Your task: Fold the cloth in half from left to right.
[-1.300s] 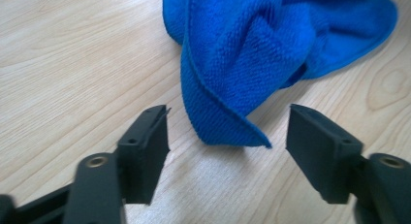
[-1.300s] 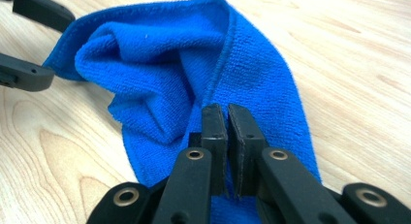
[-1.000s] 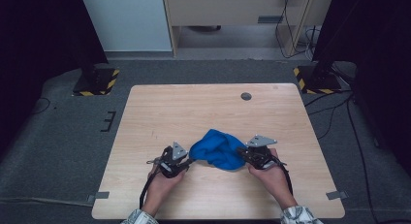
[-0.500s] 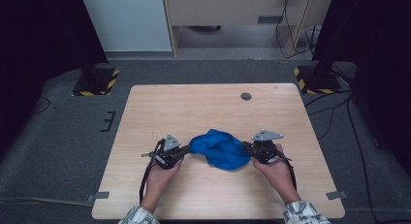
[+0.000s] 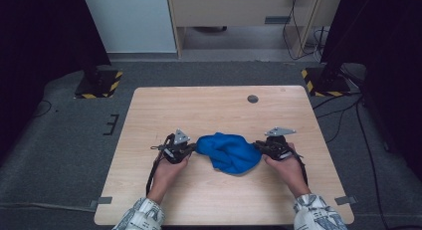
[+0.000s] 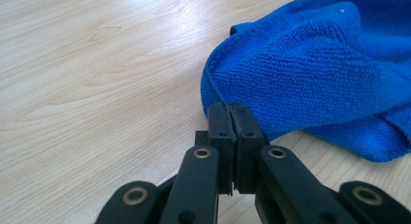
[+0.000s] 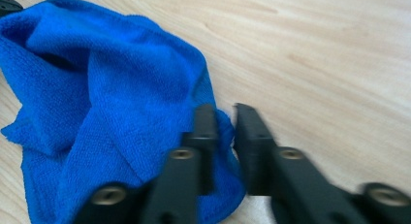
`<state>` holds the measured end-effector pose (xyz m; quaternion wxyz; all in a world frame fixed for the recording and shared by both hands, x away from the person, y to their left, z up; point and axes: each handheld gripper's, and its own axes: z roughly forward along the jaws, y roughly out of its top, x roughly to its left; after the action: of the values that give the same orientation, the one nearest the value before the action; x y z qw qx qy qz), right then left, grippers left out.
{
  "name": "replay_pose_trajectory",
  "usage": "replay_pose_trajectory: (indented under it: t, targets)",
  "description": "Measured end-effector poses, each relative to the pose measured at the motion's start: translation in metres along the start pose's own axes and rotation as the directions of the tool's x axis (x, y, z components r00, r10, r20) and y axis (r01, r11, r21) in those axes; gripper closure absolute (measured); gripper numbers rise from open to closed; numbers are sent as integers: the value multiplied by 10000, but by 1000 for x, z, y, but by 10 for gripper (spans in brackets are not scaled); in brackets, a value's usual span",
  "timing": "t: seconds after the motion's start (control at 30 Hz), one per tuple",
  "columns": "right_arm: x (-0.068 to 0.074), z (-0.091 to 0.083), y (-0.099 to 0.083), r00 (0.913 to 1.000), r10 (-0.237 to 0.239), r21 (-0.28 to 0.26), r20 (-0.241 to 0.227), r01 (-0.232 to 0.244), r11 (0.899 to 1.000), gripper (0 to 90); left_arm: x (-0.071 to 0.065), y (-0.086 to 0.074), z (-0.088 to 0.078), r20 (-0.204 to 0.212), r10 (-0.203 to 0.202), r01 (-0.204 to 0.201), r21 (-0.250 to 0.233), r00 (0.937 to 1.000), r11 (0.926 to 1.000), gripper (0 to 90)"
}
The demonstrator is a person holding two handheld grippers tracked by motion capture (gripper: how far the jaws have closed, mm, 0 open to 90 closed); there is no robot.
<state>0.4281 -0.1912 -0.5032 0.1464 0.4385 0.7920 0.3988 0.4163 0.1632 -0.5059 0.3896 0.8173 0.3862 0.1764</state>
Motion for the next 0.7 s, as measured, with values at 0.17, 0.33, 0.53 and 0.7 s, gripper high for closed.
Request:
replay_pose_trajectory:
  t: [0.17,0.33,0.53,0.7]
  targets:
    - [3,5,-5,10000,-70,22,40,70,10000,446,-2,2,-2,99,54,-52,-188,9999,9998,883]
    - [3,15,-9,9999,-109,218,94,107,9997,651,-1,1,-2,77,95,-93,-171,9999,9998,883]
    - [5,15,-6,9997,-229,237,111,227,9995,844,3,-2,0,31,153,-153,-2,9999,9999,862]
    - [4,14,-7,9993,-351,250,96,349,9991,844,2,-5,2,-82,57,-58,-118,10000,9999,689]
